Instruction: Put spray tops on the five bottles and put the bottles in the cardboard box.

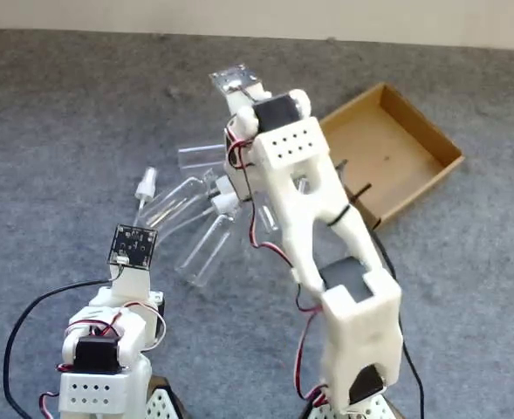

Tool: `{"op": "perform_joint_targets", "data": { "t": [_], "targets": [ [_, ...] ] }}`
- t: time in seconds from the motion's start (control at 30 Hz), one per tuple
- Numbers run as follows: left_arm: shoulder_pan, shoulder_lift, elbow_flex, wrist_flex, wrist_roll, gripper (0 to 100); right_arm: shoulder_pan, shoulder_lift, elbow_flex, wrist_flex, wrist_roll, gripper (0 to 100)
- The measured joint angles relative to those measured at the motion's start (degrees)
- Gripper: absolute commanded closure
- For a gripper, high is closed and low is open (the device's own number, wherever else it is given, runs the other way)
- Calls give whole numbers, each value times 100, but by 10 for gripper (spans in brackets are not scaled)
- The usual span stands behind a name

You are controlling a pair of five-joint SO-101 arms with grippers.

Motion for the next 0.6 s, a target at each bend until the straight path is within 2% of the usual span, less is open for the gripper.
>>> {"op": "perform_joint_targets", "data": {
  "t": [0.17,0.4,0.6],
  "targets": [
    [0,0,0,0,0,994,0,-167,976,0,79,845],
    [0,0,0,0,0,994,0,-35,1169,-149,1108,845],
    [0,0,0,0,0,994,0,255,1371,-633,1187,845]
  ]
}}
